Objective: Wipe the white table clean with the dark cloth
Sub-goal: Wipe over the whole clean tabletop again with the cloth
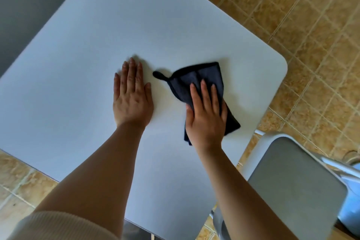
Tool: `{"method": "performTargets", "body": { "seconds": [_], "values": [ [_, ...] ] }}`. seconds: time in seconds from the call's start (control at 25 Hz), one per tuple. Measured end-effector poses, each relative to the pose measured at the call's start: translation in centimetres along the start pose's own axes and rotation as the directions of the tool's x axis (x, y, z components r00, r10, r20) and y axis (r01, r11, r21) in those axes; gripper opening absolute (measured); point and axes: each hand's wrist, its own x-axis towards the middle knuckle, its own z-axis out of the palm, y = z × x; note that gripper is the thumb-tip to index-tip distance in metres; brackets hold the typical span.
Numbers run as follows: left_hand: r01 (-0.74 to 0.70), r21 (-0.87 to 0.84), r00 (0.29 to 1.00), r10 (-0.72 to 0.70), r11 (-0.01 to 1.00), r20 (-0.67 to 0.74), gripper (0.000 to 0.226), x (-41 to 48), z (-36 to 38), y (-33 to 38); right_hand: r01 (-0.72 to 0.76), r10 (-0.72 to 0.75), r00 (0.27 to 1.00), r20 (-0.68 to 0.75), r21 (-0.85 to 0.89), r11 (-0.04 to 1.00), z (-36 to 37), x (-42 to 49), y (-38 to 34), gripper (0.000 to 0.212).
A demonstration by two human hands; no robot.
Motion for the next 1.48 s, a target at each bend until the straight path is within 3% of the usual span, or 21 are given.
{"method": "performTargets", "body": {
  "seconds": [0.16,0.28,0.48,0.72,0.84,0.96,1.16,1.28,1.48],
  "values": [
    [-0.002,0.019,1.0,0.002,1.0,-0.006,0.056,0.1,0.0,0.1,-0.207,0.207,0.978,-0.017,-0.05,0.977,-0.9,-1.3,5.6,0.048],
    [-0.004,0.027,1.0,0.004,1.0,-0.016,0.056,0.1,0.1,0.0,-0.402,0.402,0.915,0.014,-0.018,0.915,-1.0,2.8,8.7,0.051],
    [-0.012,0.023,0.999,0.013,1.0,-0.034,0.055,0.2,0.2,0.1,-0.465,0.462,0.883,0.083,0.014,0.885,-1.0,12.6,10.7,0.053],
    [-0.008,0.042,1.0,0.009,0.999,-0.028,0.057,0.1,0.4,0.1,-0.244,0.24,0.961,0.139,0.012,0.97,-0.3,18.1,6.7,0.053],
    [-0.012,0.051,1.0,0.013,0.999,-0.012,0.058,0.1,0.5,0.0,-0.043,0.042,0.998,0.04,0.006,0.999,1.1,17.4,2.7,0.052],
    [-0.008,0.035,1.0,0.009,0.999,-0.014,0.058,0.0,0.4,-0.1,0.115,-0.111,0.992,-0.066,0.052,0.992,2.5,15.0,-1.3,0.047],
    [-0.029,-0.126,0.996,0.017,0.992,-0.093,0.054,-1.1,-1.0,-1.1,0.192,-0.189,0.981,-0.036,0.113,0.975,2.5,9.6,-6.3,0.047],
    [0.12,-0.105,0.982,-0.133,0.987,-0.136,0.053,-4.5,-2.2,-3.3,0.251,-0.251,0.968,-0.015,0.127,0.96,2.1,5.8,-8.3,0.048],
    [0.412,-0.05,0.891,-0.414,0.91,-0.187,0.054,-10.7,-3.1,-7.8,0.354,-0.366,0.929,0.051,0.158,0.922,1.0,-2.8,-10.5,0.05]
  ]
}}
